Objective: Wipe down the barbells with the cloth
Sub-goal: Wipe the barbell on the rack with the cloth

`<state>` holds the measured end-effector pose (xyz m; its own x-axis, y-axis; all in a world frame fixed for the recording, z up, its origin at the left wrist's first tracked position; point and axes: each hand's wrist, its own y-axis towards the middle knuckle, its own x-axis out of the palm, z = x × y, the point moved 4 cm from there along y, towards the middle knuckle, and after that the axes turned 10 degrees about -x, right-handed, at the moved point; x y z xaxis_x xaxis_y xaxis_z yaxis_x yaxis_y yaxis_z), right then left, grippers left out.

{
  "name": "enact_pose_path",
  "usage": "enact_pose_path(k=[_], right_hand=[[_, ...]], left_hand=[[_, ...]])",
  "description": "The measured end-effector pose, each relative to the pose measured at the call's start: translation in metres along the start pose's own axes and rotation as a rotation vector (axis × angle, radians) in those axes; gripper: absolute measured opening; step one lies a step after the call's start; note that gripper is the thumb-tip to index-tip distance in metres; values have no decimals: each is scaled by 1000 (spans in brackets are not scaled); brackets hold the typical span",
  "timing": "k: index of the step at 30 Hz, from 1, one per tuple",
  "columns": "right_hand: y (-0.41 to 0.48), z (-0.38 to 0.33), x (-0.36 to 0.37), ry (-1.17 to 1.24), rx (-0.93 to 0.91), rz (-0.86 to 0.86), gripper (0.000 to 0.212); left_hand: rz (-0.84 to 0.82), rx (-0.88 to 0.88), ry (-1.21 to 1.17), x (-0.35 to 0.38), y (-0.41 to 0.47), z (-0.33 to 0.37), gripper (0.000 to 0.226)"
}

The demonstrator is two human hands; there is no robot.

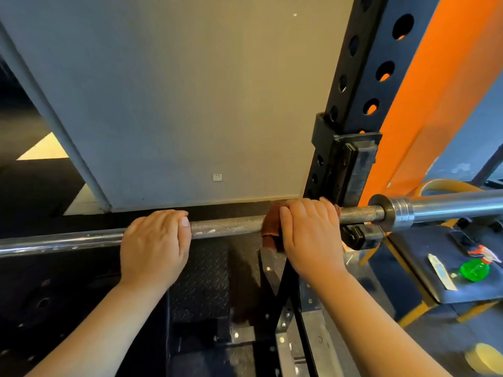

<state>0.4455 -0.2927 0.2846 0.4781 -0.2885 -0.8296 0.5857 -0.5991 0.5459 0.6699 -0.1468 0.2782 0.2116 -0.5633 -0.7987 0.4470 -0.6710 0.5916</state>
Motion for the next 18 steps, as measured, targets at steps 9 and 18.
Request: enact_pose_path(k=[9,18], right_hand=[[-10,-2,5,70,-221,19,36],[-16,-52,21,159,-114,-11,35]], left_hand=[[-39,-61,-19,-3,-2,-22,51],[62,-117,11,-5,0,-33,48]])
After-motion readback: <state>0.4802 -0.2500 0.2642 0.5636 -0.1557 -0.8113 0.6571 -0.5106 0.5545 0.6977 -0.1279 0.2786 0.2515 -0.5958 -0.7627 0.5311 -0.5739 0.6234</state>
